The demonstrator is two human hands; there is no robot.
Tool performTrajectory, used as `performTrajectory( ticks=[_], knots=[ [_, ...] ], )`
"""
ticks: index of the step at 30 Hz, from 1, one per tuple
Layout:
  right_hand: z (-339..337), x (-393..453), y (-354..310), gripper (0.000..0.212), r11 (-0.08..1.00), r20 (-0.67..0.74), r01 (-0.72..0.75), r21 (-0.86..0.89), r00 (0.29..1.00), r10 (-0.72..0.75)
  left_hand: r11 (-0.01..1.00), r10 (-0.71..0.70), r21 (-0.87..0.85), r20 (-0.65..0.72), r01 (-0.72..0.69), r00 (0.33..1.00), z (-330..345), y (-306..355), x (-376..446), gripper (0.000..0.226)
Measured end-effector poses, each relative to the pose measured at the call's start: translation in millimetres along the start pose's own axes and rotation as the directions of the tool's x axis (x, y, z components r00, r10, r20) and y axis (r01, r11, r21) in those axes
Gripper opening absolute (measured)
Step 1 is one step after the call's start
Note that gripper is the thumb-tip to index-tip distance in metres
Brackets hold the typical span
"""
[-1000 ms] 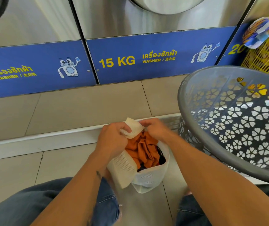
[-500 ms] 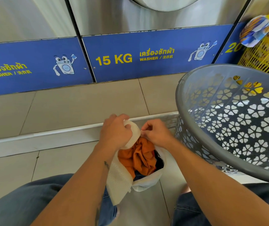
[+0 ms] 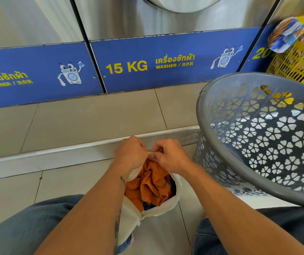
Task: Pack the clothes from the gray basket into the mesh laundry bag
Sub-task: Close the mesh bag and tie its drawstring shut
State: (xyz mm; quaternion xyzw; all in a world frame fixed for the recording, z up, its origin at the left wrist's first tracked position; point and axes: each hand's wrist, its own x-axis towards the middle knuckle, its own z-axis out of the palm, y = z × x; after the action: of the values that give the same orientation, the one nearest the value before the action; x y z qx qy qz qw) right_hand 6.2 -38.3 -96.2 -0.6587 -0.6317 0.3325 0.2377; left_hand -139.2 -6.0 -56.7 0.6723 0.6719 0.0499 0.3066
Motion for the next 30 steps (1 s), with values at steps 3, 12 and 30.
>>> performTrajectory(
  ticks=[3, 12, 30],
  knots=[
    [-3, 2, -1, 0.01, 0.996, -0.009, 0.038, -0.078, 0.999, -0.039, 0.999, 0.028, 0.04, -0.08, -0.025, 0.996, 1, 4, 1, 0.02],
    [-1, -4, -6, 0.013, 0.997, -0.075, 0.049, -0.053, 0.996, -0.053, 0.998, -0.012, -0.062, -0.107, 0.005, 0.994, -3, 7, -2, 0.02],
    [21, -18, 4, 0.014, 0.991, -0.077, -0.002, 0.137, 0.997, 0.013, 0.904, -0.221, -0.275, 0.357, 0.328, 0.907, 10, -7, 11, 0.024]
  ],
)
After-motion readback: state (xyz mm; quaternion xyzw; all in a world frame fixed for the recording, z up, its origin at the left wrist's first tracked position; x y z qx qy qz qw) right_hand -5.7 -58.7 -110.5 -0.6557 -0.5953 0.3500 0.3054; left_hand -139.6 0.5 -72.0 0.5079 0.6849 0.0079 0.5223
